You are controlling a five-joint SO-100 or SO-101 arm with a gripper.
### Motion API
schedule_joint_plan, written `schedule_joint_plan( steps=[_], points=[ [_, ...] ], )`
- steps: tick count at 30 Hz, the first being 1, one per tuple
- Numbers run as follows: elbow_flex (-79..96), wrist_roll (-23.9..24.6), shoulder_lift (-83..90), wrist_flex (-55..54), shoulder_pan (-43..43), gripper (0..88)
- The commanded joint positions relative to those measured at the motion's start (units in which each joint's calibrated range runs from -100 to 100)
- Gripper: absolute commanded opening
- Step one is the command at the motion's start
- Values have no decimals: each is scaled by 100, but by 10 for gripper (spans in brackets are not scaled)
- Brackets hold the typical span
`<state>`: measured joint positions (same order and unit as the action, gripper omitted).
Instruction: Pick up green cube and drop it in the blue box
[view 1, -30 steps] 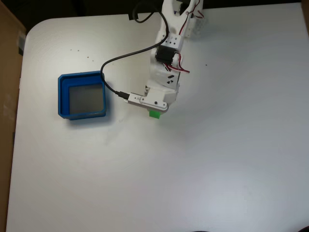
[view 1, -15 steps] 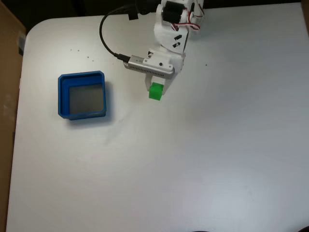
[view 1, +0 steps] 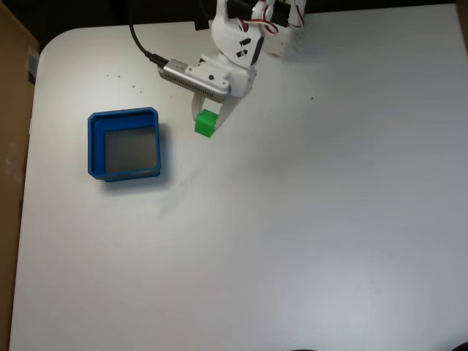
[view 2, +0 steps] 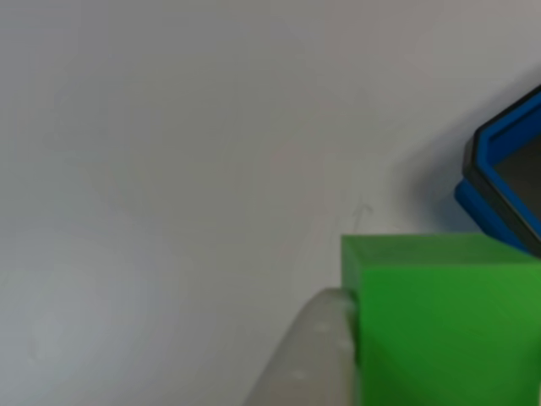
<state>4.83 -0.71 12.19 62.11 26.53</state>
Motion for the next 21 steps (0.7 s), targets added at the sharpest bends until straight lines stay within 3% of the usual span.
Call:
schedule_joint_plan(
  steps=[1,15,21],
  points=[
    [-330,-10,339,-2,555,31],
    [-438,-15,-421,-51,1451,31],
    [-1775,-15,-1608,-51,1552,31]
  ],
)
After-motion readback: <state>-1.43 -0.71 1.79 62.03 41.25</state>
